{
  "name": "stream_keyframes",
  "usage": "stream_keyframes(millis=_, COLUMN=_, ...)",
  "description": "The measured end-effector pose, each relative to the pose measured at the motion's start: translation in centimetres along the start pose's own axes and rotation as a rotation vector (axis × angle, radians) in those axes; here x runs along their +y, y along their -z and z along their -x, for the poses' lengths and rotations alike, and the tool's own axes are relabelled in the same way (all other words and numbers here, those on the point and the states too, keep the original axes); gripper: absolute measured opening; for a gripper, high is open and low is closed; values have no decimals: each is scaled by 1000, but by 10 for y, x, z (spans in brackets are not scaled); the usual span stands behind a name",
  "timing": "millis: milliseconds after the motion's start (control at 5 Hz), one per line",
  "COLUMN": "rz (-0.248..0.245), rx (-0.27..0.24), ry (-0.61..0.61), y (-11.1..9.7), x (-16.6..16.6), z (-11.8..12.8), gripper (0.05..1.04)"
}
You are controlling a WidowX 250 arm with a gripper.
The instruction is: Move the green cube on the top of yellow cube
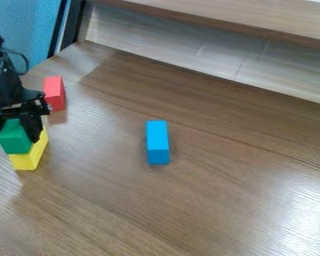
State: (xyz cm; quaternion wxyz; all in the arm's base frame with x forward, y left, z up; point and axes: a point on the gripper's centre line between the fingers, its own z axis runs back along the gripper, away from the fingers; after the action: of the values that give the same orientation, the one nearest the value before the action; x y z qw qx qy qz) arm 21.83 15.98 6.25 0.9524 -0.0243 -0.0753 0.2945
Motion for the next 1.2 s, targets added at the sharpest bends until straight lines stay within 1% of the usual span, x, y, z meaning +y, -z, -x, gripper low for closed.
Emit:
stream_keyframes(millis=200, rz=3, rx=-1, ry=22, y=0, x=0, z=0, gripper=941)
stream_keyframes(millis=400, rz=4, rx=2, ry=21, y=0, x=0, z=0, gripper=1004)
stream_keyframes(millis=600, rz=11, rx=4, ry=23, y=1, x=-2, z=0, gripper=1000)
stream_keyframes(millis=1000, rz=81, rx=-33, ry=46, y=-22, x=-20, z=-7, gripper=1000)
stream_keyframes(millis=1200, rz=85, rx=-52, ry=42, y=-33, x=-22, z=-11, gripper=1000)
